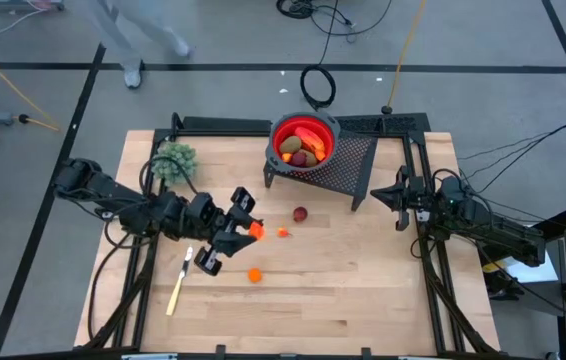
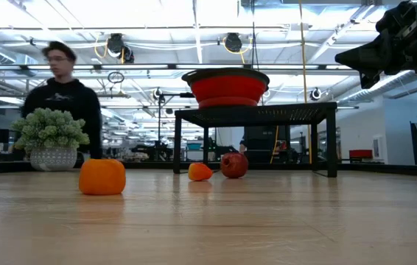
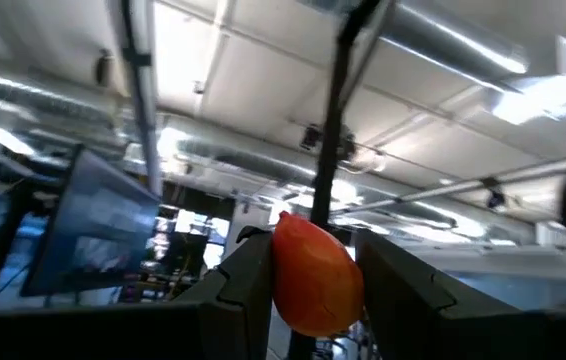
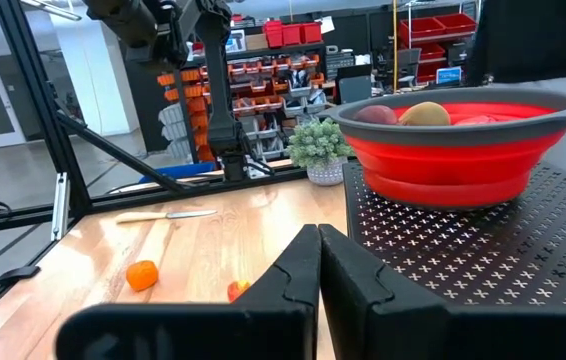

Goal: Pick & Place Fruit
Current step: Put the pear into the red strainer bowl on the shelf

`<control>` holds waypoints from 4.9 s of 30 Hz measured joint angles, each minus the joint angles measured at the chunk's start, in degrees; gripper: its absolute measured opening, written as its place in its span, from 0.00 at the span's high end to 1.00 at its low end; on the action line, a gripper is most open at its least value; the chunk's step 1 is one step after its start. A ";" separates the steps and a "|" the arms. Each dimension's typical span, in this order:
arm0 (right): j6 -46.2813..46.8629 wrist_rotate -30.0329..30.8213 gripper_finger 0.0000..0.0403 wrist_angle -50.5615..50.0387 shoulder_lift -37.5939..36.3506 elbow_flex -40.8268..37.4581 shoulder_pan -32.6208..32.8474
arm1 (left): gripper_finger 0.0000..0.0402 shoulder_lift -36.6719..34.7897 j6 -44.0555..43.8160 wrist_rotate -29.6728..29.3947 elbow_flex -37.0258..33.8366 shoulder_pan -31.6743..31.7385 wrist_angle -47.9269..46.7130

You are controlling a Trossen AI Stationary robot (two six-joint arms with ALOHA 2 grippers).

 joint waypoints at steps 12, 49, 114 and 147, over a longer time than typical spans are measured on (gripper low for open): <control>0.00 0.00 1.00 -0.01 0.00 0.00 0.01 | 0.68 0.00 -15.00 -20.76 0.00 0.02 0.00; 0.00 0.02 1.00 -0.01 -0.02 0.00 0.00 | 0.68 0.00 -24.79 -20.02 0.55 19.07 -36.21; 0.02 0.17 1.00 -0.88 0.00 0.00 -0.01 | 0.68 26.18 -1.82 -4.71 47.39 36.17 -90.58; 0.01 0.15 1.00 -0.85 0.00 0.00 0.01 | 0.57 26.45 -0.34 -4.36 47.36 37.43 -95.71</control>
